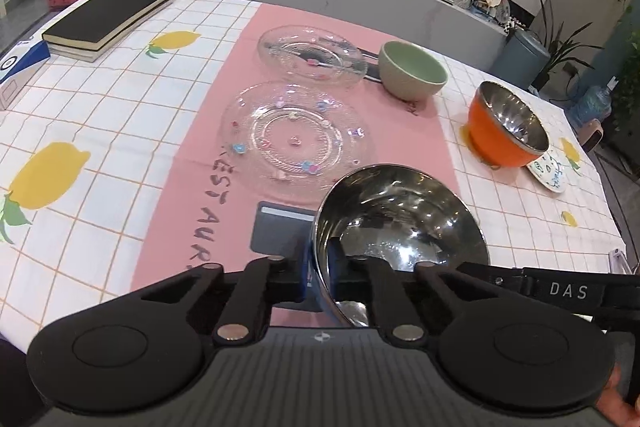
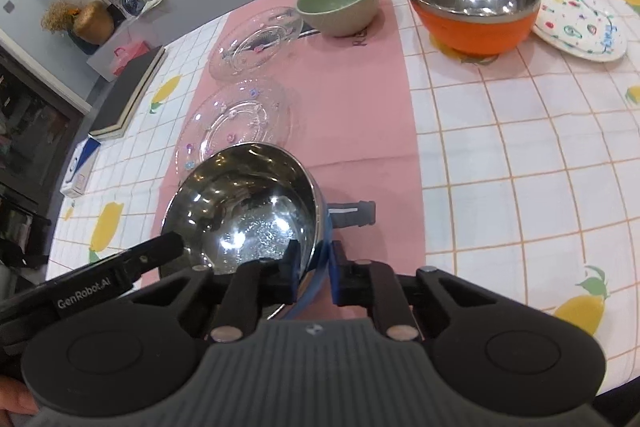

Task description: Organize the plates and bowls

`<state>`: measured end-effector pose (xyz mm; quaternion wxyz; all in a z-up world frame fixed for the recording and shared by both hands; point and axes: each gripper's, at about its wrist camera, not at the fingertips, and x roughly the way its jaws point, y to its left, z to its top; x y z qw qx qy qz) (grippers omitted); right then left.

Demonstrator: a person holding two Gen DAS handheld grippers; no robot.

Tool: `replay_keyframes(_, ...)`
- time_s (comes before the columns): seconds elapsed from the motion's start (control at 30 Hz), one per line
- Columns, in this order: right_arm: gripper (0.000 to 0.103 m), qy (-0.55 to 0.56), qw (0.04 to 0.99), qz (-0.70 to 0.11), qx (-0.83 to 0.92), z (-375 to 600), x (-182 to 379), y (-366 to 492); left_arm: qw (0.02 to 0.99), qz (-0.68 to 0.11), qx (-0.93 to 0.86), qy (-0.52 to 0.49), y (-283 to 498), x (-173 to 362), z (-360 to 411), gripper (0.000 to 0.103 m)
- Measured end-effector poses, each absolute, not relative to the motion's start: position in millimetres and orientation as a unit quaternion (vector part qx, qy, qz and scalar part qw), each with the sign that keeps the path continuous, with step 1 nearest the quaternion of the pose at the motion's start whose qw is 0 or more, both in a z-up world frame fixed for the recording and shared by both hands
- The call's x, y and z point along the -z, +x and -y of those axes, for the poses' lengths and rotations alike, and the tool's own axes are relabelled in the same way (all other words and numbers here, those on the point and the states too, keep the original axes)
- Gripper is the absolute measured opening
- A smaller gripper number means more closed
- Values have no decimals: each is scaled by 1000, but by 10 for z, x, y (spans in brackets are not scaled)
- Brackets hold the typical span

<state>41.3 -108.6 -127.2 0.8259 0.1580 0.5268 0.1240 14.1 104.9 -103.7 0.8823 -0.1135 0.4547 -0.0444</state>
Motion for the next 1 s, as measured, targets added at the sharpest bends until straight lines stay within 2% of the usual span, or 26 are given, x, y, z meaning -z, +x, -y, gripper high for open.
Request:
replay_keyframes(0.33,13,150,815,-536,-161,789,1201,344,885,-450,11,-121,23,874,-1345,8)
replay_keyframes(1.0,15,135,801,-552,-187,313,1301,412,884,-448,-36,-128,45,1000,-1727,8)
